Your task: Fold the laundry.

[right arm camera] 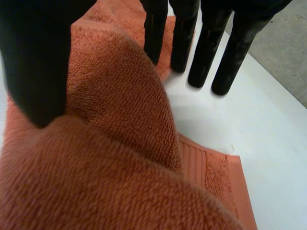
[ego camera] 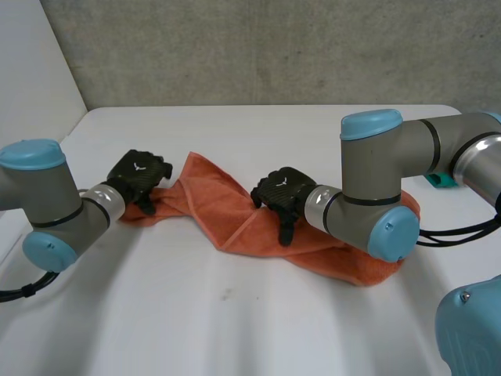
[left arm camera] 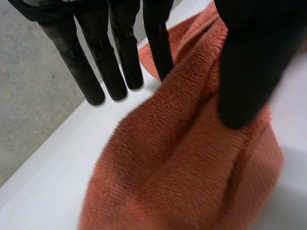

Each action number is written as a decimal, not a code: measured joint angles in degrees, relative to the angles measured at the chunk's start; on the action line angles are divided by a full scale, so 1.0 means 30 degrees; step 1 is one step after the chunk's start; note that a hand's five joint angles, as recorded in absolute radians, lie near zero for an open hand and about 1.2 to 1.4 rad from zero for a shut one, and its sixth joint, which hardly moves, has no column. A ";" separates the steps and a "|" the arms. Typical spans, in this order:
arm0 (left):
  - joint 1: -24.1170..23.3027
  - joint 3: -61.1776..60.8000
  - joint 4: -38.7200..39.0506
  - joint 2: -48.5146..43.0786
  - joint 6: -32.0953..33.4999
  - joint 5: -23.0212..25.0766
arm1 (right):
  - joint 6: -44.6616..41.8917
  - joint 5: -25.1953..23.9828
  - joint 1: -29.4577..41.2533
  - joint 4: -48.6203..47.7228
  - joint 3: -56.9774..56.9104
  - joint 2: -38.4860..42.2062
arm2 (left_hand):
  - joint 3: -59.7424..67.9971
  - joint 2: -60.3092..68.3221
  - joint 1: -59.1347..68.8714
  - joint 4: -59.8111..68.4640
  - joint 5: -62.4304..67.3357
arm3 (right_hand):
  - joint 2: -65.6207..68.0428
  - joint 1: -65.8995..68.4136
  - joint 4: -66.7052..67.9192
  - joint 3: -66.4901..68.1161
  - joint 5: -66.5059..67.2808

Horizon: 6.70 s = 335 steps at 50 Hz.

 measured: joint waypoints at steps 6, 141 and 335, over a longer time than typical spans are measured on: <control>-0.0206 0.0863 -0.0575 -0.0443 0.0099 -0.0250 | -0.0068 0.0797 -0.0002 -0.0124 -0.0853 0.0252 | 1.0512 1.0440 0.9505 1.0596 0.9990 | 1.2555 0.9906 1.2680 1.2571 1.2358; -0.2152 -1.0681 -0.5940 0.9064 -0.3043 -0.5436 | -0.2599 0.0012 -0.1695 -0.8771 1.7253 -1.4485 | 0.4340 0.4111 0.4289 0.4291 0.4303 | 1.2664 0.9906 1.3143 1.2918 1.2868; 0.2742 -1.4451 -0.4871 1.7045 0.2704 -0.4800 | -0.8316 0.1162 -1.1669 0.3194 1.4934 -1.3177 | 1.1409 1.1222 1.0070 1.1486 1.0488 | 1.2769 1.0546 1.3140 1.3045 1.3134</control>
